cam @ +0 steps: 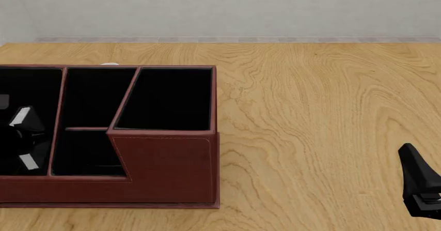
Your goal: Pick up the book and place it in the left compartment of the caddy.
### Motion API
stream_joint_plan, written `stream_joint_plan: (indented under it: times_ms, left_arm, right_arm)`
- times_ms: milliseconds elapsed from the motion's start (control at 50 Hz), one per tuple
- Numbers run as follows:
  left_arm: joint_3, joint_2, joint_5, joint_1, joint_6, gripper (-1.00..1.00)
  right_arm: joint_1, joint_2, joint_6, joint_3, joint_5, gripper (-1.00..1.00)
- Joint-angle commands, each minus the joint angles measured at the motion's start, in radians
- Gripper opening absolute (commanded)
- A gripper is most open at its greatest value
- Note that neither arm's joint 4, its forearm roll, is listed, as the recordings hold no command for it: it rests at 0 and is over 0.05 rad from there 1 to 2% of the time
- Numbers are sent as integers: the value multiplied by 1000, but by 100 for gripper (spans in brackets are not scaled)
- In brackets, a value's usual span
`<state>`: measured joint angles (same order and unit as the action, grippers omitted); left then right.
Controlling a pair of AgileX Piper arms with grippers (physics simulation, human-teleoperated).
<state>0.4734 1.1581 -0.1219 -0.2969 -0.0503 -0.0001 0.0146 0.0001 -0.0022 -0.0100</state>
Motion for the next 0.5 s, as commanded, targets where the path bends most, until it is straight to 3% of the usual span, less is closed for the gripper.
stream_joint_plan:
  times_ms: [20, 480, 500]
  left_arm:
    - [11, 11, 14, -2, -20, -100]
    - [12, 18, 2, 0, -12, -100]
    - [13, 18, 2, -1, -17, 100]
  right_arm:
    - [0, -3, 0, 1, 2, 100]
    - [0, -3, 0, 1, 2, 100]
    - [0, -3, 0, 1, 2, 100]
